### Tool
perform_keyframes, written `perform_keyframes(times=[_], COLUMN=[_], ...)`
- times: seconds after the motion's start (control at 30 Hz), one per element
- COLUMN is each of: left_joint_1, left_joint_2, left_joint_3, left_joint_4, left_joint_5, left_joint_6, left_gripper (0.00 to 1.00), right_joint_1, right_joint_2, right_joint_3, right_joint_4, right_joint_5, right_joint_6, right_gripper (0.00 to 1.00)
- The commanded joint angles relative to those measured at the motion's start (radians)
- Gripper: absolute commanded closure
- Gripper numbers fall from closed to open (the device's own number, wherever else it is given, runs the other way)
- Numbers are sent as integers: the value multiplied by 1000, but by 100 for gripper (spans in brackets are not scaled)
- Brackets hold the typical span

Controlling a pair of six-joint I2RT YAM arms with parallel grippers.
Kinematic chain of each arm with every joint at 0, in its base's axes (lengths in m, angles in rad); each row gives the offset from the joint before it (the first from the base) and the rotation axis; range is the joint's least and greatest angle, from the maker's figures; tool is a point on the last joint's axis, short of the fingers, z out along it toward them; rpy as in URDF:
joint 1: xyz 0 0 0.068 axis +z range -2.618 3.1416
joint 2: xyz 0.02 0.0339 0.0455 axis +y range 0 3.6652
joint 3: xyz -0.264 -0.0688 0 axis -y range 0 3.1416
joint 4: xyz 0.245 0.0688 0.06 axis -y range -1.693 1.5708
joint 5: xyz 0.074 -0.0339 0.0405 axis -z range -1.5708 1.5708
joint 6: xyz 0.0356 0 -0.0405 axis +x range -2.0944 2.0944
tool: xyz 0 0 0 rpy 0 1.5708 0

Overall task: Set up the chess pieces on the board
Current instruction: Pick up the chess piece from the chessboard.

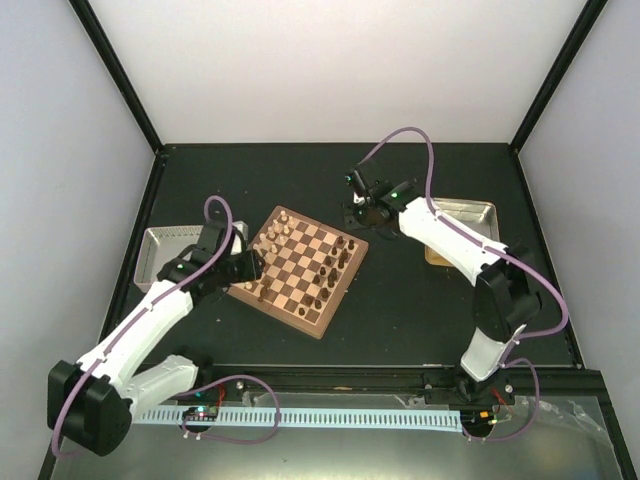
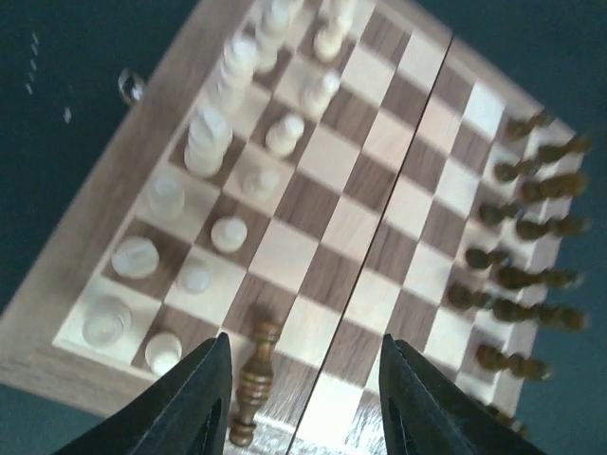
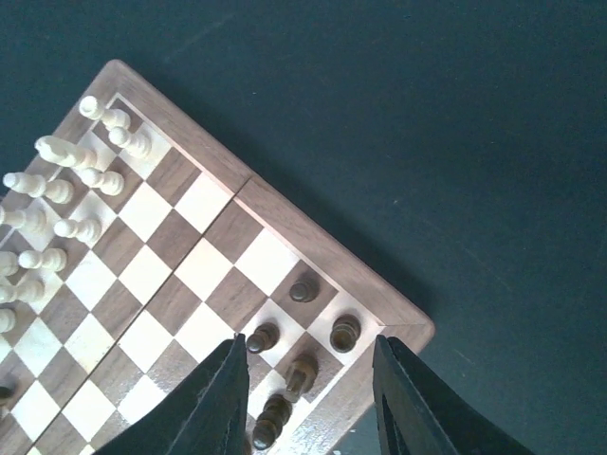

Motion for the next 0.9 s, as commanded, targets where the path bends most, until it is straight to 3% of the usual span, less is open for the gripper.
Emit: perform_keyframes(times=[0.0,0.63,0.87], left_joint_1=[-44,-126,-126], left_joint_2=[55,400,438], left_joint_3=[-20,46,69], left_joint_4=[-76,-100,-98], left_joint_5=[-11,-42,-85], left_joint_6=[-61,-36,-19], left_gripper=[58,58,69], right_joint_1=[-5,-4,-4], right_joint_2=[-34,-126,-134], right_joint_3=[-54,-188,-195], right_joint_4=[80,160,166], right_joint_5=[-32,-43,-48], right_joint_6=[21,19,24], right_gripper=[62,63,64])
